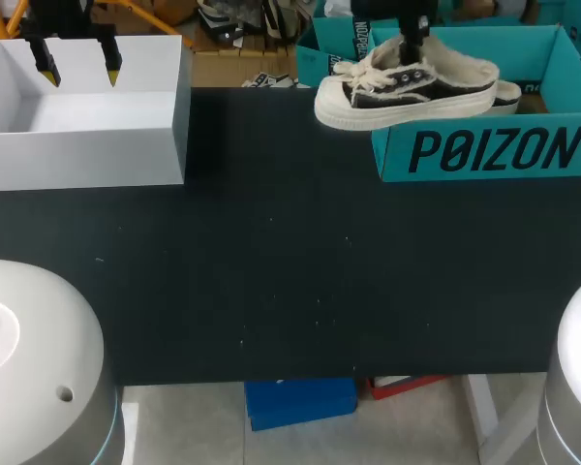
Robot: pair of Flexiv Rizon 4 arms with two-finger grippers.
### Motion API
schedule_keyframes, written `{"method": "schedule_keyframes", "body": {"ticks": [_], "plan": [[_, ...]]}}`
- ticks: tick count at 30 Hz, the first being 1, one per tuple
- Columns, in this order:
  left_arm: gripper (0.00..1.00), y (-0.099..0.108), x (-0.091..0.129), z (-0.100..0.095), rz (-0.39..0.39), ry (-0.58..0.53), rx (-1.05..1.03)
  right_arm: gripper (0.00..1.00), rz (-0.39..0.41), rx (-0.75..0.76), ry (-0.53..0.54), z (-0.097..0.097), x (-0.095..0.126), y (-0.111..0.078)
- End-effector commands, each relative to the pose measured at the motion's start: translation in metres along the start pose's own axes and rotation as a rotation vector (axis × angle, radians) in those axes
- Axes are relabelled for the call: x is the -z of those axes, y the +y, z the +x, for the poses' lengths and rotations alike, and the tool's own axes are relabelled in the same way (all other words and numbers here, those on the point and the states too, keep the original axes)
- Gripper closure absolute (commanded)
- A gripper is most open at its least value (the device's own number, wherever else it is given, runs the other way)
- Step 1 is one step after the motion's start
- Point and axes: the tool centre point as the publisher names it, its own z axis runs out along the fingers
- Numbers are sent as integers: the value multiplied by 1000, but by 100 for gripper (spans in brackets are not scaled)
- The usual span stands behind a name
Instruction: Take the shoe out of the shoebox, open the shoe tongue, remove and reinsert the insole, then place the shoe into the shoebox
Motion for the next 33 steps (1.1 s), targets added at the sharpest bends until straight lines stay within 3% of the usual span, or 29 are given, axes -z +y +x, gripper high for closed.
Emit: {"method": "schedule_keyframes", "body": {"ticks": [1,7,12,21,33], "plan": [[0,1,1,0,-1,-2,1,100,5,-11,-146,32,-17,44],[0,1,1,0,-1,-2,1,100,-23,-9,-142,46,-44,111],[0,1,1,0,-1,-2,1,100,-22,6,-120,53,-69,151],[0,1,1,0,-1,-2,1,100,-55,8,-112,64,-119,195],[0,1,1,0,-1,-2,1,100,-123,23,-76,77,-164,233]]}}
